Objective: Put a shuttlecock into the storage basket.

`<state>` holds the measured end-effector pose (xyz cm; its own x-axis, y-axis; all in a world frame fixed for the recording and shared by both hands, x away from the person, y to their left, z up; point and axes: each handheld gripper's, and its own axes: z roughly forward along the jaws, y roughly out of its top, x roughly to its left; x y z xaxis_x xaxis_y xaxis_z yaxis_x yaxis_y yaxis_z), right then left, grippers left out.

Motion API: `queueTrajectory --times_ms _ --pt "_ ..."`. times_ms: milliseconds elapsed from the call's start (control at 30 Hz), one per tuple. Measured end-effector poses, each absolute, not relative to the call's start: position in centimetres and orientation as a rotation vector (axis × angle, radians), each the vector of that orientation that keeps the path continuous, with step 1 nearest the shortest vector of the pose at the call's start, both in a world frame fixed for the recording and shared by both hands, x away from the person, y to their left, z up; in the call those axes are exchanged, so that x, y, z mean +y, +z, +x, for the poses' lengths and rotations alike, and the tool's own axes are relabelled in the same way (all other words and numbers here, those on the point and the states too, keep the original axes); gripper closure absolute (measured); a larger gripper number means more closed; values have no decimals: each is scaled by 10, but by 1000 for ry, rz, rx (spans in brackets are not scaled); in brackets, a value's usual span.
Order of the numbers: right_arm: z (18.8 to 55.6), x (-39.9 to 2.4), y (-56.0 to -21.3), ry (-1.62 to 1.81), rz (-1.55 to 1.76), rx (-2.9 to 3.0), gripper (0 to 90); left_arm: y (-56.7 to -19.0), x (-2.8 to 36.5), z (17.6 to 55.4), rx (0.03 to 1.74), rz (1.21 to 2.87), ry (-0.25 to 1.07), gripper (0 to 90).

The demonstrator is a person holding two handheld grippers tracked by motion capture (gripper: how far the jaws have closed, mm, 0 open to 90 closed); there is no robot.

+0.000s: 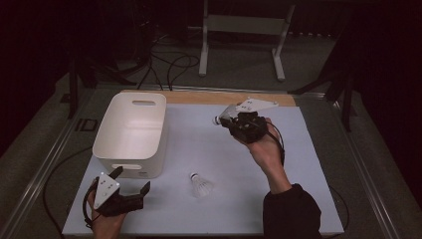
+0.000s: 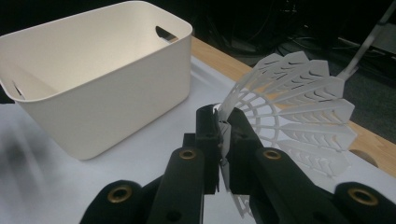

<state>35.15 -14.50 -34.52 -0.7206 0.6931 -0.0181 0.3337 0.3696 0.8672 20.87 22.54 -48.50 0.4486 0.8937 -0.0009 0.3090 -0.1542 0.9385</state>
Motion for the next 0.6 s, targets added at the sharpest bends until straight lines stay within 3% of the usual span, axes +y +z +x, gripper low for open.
queueTrajectory --times_ms 600 --pt "357 -133 -346 1306 872 2275 857 -485 225 209 1046 1699 729 0"
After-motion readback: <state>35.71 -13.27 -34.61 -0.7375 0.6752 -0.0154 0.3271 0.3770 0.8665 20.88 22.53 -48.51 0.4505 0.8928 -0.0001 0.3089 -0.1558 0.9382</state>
